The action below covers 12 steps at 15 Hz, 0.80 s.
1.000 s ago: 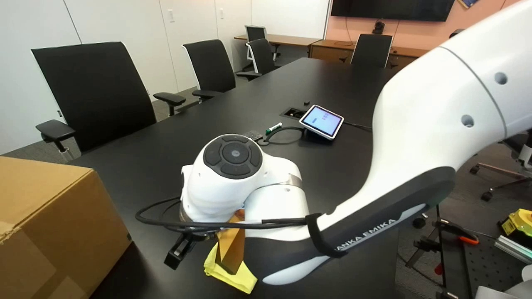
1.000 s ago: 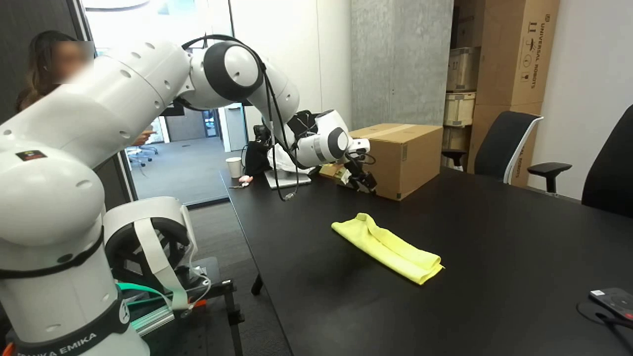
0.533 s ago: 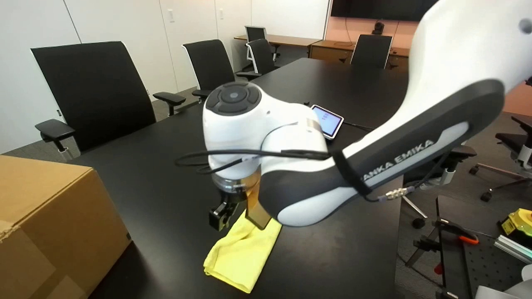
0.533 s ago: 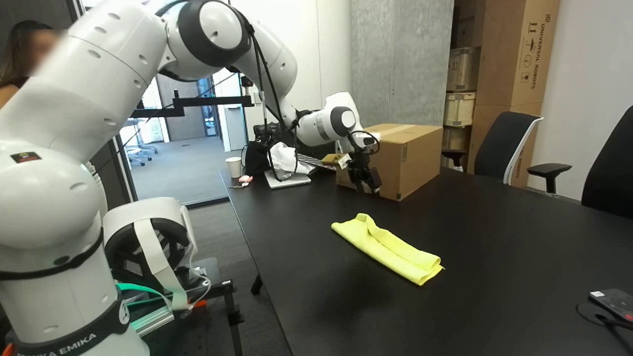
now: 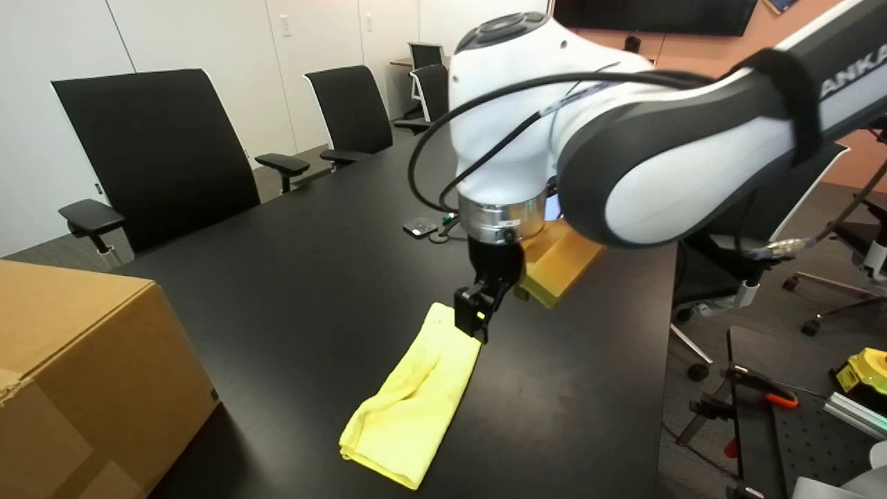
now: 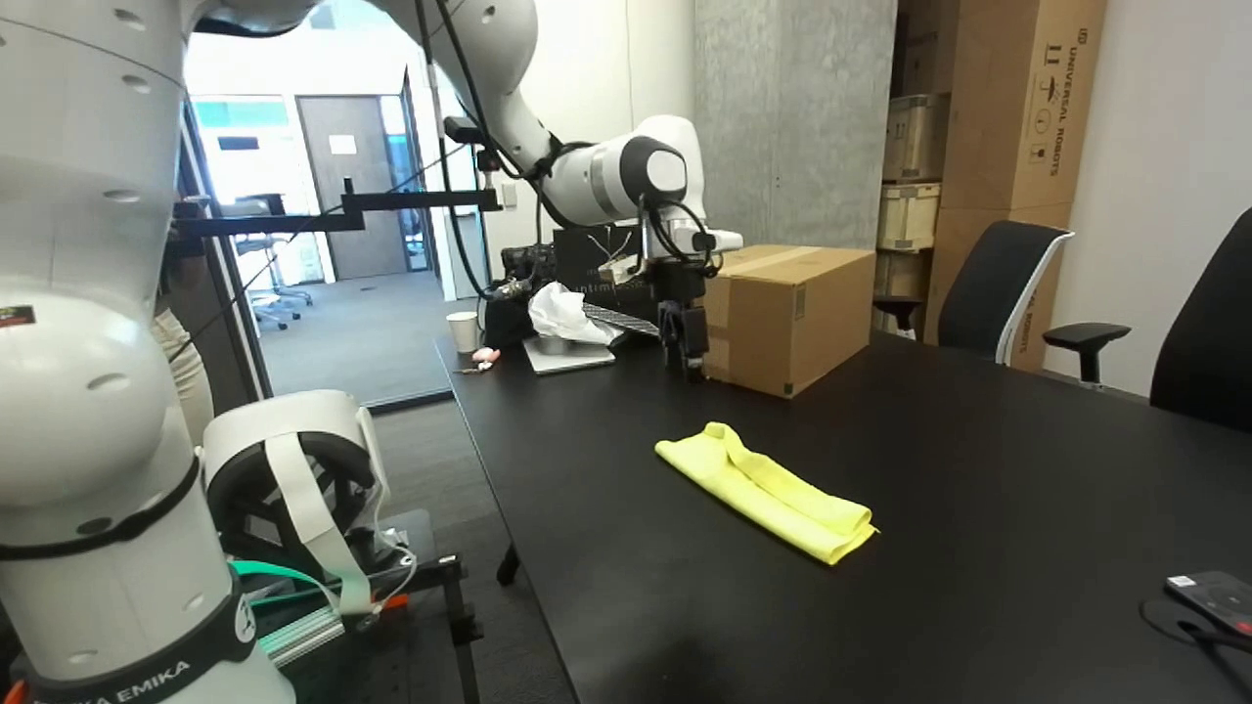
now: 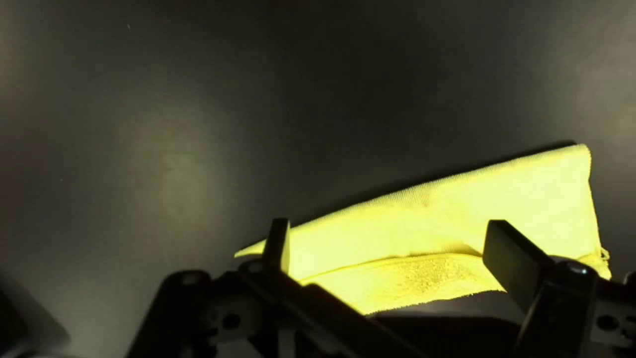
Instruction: Fold the towel once on the table
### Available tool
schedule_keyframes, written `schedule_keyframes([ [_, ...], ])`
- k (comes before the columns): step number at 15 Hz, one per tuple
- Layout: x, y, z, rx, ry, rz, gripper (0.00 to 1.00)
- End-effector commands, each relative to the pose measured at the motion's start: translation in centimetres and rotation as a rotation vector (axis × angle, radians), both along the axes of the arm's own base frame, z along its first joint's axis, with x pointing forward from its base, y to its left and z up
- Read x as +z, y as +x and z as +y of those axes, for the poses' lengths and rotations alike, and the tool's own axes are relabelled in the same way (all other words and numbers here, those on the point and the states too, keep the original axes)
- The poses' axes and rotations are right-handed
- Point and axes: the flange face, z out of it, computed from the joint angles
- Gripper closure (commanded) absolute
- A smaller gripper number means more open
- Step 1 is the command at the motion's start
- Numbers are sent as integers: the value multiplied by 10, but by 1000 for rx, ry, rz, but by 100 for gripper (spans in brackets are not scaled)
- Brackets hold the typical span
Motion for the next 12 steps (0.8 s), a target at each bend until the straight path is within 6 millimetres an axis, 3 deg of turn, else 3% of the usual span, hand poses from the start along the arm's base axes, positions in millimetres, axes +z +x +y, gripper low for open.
schedule_keyframes([
  [1, 33, -62, -39, -123, 82, 2, 0],
  [7, 63, -138, -121, -206, 143, -18, 0],
  [12, 85, -185, -208, 22, 81, -73, 0],
])
